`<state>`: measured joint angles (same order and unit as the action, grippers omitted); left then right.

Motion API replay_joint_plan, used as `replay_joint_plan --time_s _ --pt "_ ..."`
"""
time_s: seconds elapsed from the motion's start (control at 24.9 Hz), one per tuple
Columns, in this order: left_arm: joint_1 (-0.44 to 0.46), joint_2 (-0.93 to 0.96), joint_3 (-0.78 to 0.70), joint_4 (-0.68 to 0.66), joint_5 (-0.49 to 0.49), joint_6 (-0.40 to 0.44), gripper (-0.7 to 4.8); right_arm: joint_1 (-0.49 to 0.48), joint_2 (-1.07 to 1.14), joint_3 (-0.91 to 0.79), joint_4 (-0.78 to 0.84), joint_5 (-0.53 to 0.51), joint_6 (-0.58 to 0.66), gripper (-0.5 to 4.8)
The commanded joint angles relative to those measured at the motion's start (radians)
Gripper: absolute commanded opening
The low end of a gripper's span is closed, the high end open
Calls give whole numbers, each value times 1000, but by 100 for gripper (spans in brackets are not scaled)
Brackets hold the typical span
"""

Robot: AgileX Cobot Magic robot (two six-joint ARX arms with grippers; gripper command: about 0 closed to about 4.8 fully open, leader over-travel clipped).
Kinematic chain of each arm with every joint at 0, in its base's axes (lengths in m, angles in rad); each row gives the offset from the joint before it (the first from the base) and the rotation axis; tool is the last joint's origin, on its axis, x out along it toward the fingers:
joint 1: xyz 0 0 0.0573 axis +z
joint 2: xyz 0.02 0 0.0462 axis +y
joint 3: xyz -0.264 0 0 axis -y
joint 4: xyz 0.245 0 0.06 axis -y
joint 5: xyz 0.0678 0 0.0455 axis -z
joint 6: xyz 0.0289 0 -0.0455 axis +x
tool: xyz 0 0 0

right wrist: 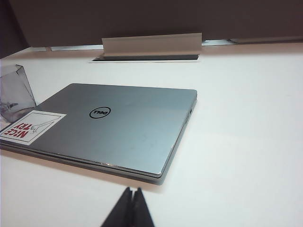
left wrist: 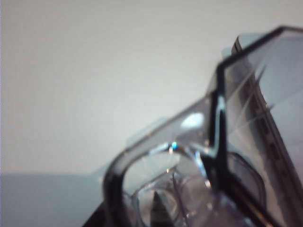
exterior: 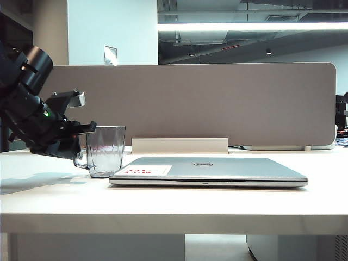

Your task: Pick up the water cup and place it on the left side of the laptop.

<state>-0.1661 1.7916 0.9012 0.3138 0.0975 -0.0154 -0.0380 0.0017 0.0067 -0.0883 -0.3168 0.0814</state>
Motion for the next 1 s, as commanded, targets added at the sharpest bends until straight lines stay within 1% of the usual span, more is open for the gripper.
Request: replay_joint_plan --time_s 0.04,0.16,0.2,0.32,0.48,0.52,0.6,0.8,0.88,0.92,1.0 --pt "-1 -48 0 -61 4 13 90 -1 -1 -3 10 0 0 -1" --pt "-1 -92 0 -124 4 29 90 -1 -1 -3 10 0 0 -1" --pt "-1 -118 0 -166 4 39 89 -1 -1 -3 10 1 -2 -1" --pt "-1 -164 0 -232 4 42 89 -1 -1 -3 10 13 -5 -1" --pt "-1 -222 -1 -277 5 41 89 -2 -1 -3 9 100 -17 -1" --pt "-1 -248 -2 -294 5 42 89 -2 -1 -4 9 139 -40 -1" --pt "-1 -287 -4 -318 5 42 89 -2 -1 -4 8 172 -62 -1" --pt "-1 -430 -92 -295 15 29 89 -2 -1 -4 4 253 -67 -1" --pt "-1 -496 -139 -284 15 10 89 -2 -1 -4 3 279 -68 -1" --pt "-1 -572 -193 -265 13 -20 87 -2 -1 -4 2 300 -68 -1" --pt "-1 -685 -259 -255 11 -46 80 -2 0 -4 2 299 -68 -1"
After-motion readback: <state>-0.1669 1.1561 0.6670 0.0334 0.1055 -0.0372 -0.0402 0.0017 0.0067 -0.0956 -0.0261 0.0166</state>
